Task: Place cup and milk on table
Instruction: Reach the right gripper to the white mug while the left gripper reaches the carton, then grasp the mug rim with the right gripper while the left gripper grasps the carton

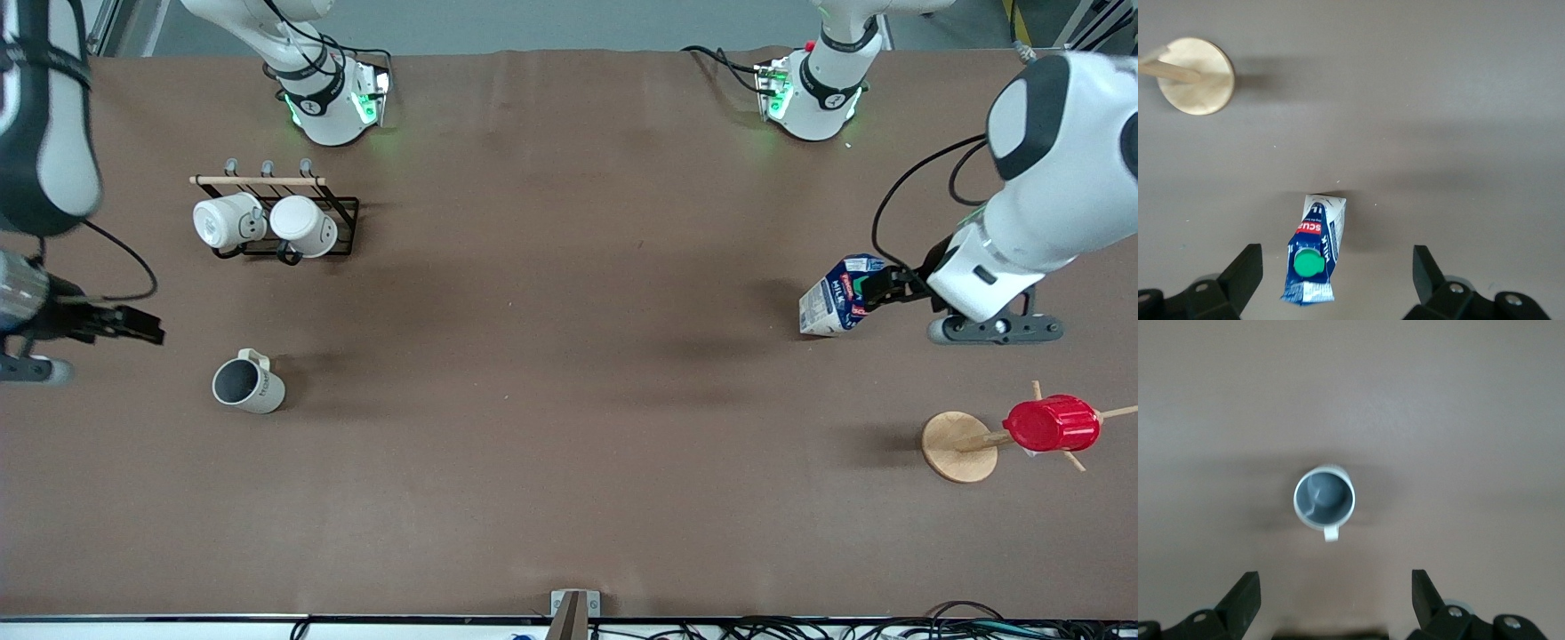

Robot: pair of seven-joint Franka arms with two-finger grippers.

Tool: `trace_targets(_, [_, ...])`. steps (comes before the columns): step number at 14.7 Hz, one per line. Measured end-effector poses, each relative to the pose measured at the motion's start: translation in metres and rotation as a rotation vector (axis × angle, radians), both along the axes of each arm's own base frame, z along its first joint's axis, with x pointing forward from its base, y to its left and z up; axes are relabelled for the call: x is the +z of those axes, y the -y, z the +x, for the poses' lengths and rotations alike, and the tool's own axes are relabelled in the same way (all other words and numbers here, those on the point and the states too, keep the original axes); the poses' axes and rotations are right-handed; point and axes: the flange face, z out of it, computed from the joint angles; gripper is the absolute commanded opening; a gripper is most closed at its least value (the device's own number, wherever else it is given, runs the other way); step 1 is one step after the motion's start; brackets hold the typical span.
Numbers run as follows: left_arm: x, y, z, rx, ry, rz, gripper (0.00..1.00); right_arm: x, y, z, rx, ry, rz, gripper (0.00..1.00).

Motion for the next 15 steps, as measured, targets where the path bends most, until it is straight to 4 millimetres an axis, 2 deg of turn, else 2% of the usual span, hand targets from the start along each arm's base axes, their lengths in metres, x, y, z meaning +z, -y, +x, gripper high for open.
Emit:
trace_targets(2, [-0.033,-0.001,-0.005,-0.005,-0.012,0.014,0.99,-0.049,0.001,0.006,0.01,0.011,-0.007,1.0])
trace_targets(5, [-0.079,-0.005,-0.016,-0.026,-0.014,0.053,0.99,-0.111,0.002,0.014,0.03,0.01,-0.015,1.0])
trace_targets(8, [-0.107,-0.006,-0.026,-0.034,-0.023,0.056,0.99,-0.158,0.005,0.011,0.05,0.047,-0.026,1.0])
trace_targets(10, [-0.119,-0.007,-0.031,-0.035,-0.037,0.058,0.99,-0.182,0.005,0.003,0.061,0.057,-0.028,0.95])
trace_targets(11, [-0.124,-0.009,-0.034,-0.036,-0.048,0.06,0.99,-0.188,0.005,0.0,0.065,0.054,-0.028,0.9])
trace_targets(15, [-0.142,-0.015,-0.044,-0.032,-0.079,0.064,0.99,-0.197,0.005,-0.001,0.07,0.064,-0.031,0.64])
